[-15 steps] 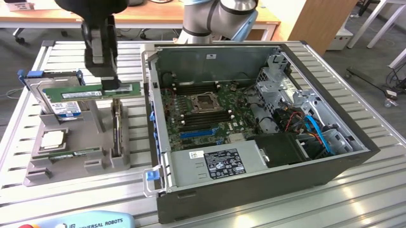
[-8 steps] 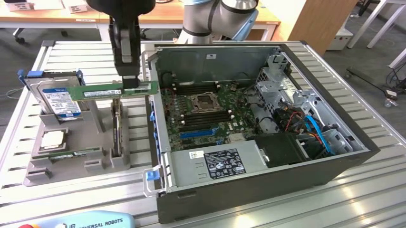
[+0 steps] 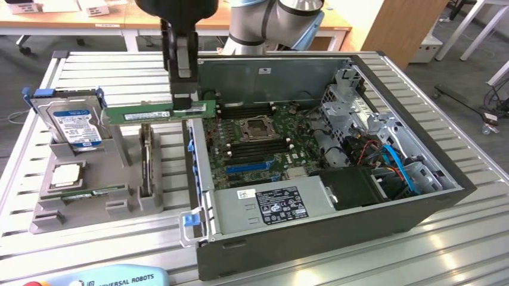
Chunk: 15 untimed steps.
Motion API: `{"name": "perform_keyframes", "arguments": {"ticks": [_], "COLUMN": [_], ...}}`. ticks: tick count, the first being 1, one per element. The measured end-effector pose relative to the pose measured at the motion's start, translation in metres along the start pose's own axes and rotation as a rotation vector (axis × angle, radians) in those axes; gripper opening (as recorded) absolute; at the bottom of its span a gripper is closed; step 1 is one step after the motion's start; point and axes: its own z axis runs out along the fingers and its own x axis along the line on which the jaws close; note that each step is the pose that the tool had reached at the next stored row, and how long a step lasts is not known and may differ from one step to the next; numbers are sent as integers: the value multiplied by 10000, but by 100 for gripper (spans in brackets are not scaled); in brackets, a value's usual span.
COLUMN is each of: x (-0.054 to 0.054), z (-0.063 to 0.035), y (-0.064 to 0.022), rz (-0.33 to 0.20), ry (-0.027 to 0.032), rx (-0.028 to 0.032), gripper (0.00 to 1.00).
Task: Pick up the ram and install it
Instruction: 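Pick up the ram and move it above insertion slot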
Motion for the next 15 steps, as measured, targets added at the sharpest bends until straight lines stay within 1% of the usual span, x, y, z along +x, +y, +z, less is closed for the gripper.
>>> {"name": "perform_keyframes", "arguments": {"ticks": [8,9,15], "x": [4,5,7], "z": [-11,-14,-20], "y": [-304,-379,-574], "rz": [-2,0,1], "ry": [1,0,-2], "rx": [-1,0,0], "gripper": [12,12,12]}}
